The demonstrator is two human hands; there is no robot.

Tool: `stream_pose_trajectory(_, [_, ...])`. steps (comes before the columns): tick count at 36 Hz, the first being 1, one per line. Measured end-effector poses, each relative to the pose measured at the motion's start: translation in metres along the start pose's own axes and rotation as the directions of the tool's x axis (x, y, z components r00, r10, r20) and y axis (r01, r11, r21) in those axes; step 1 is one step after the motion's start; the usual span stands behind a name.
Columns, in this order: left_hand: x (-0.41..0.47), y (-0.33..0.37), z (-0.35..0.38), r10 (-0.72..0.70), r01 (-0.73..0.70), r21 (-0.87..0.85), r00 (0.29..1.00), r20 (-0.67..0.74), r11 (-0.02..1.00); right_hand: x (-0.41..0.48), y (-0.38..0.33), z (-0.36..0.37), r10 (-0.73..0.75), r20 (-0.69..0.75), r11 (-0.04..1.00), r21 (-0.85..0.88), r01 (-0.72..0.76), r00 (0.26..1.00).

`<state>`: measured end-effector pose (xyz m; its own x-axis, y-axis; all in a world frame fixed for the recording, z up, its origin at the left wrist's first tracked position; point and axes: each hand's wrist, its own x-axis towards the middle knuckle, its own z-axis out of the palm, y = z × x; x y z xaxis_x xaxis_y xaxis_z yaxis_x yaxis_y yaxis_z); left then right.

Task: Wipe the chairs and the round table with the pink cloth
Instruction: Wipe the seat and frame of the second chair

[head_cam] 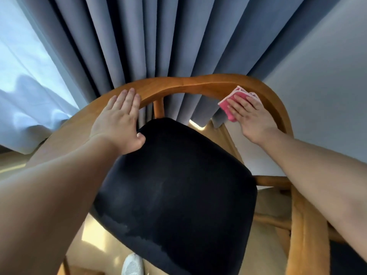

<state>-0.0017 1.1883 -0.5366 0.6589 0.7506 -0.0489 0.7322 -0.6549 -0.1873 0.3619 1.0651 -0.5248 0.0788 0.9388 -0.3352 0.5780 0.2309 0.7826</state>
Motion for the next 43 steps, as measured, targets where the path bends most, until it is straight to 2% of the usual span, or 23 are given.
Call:
stream_pose_trajectory(8, [-0.003, 0.001, -0.007, 0.003, -0.002, -0.028, 1.000, 0.019, 1.000, -0.078, -0.008, 0.032, 0.070, 0.311, 0.997, -0.042, -0.060, 0.948])
stream_pose_trajectory(16, [-0.004, -0.001, -0.005, 0.016, -0.016, -0.058, 1.000, 0.004, 0.998, -0.126, -0.024, 0.037, 0.076, 0.410, 0.985, 0.110, -0.132, 0.909])
stream_pose_trajectory(23, [-0.001, -0.001, -0.006, -0.005, 0.011, -0.142, 0.999, 0.040, 0.990, -0.126, -0.031, 0.018, 0.128, 0.379, 0.929, 0.279, -0.245, 0.917])
stream_pose_trajectory(29, [-0.015, -0.001, -0.027, 0.036, -0.024, -0.192, 0.998, 0.058, 0.981, -0.122, -0.016, -0.021, 0.176, 0.258, 0.853, 0.441, -0.278, 0.950])
stream_pose_trajectory(36, [-0.042, 0.007, -0.111, 0.175, -0.176, -0.332, 0.984, -0.032, 0.927, -0.139, 0.030, -0.100, 0.227, 0.164, 0.651, 0.708, -0.275, 0.960])
stream_pose_trajectory(41, [-0.070, 0.023, -0.201, 0.211, -0.222, -0.525, 0.974, -0.082, 0.822, -0.184, 0.054, -0.167, 0.350, 0.006, 0.399, 0.904, -0.155, 0.937])
stream_pose_trajectory(43, [-0.087, 0.034, -0.238, 0.220, -0.257, -0.595, 0.966, -0.135, 0.761, -0.211, 0.059, -0.199, 0.415, 0.021, 0.242, 0.961, -0.133, 0.909])
